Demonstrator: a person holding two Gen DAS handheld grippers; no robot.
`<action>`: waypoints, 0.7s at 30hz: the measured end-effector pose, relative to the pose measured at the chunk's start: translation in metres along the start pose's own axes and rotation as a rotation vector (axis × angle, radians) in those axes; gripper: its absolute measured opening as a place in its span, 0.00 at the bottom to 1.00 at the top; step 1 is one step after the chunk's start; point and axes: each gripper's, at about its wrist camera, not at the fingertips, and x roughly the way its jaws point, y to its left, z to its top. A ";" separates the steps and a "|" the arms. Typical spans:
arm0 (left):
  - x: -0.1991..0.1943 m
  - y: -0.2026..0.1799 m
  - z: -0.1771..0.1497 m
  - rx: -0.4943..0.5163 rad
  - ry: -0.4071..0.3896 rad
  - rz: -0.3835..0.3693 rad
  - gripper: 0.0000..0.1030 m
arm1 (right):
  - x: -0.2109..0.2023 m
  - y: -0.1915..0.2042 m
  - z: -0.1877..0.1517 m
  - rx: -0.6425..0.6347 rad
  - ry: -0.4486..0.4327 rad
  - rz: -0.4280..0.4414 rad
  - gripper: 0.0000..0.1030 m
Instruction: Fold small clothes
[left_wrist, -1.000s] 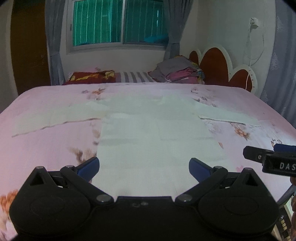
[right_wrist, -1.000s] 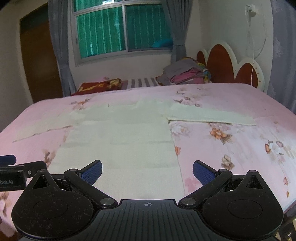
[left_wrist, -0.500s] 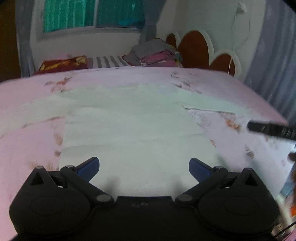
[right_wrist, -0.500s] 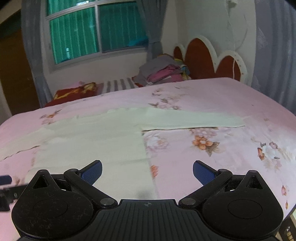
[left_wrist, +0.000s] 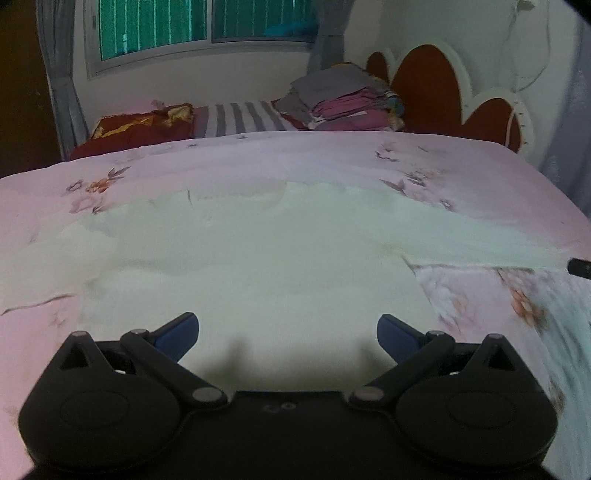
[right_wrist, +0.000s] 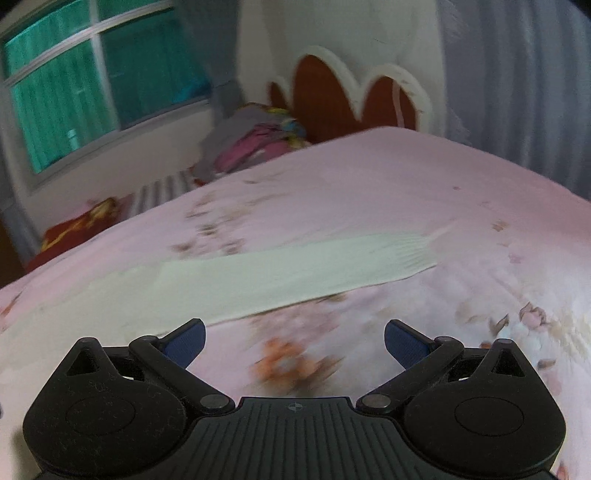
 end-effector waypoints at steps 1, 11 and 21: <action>0.006 -0.002 0.004 -0.015 0.003 -0.001 1.00 | 0.011 -0.012 0.005 0.019 0.005 -0.009 0.99; 0.048 -0.020 0.027 -0.060 0.038 0.058 1.00 | 0.100 -0.123 0.039 0.260 0.047 -0.048 0.61; 0.061 -0.013 0.035 -0.133 0.075 0.074 1.00 | 0.125 -0.156 0.044 0.319 0.052 -0.039 0.41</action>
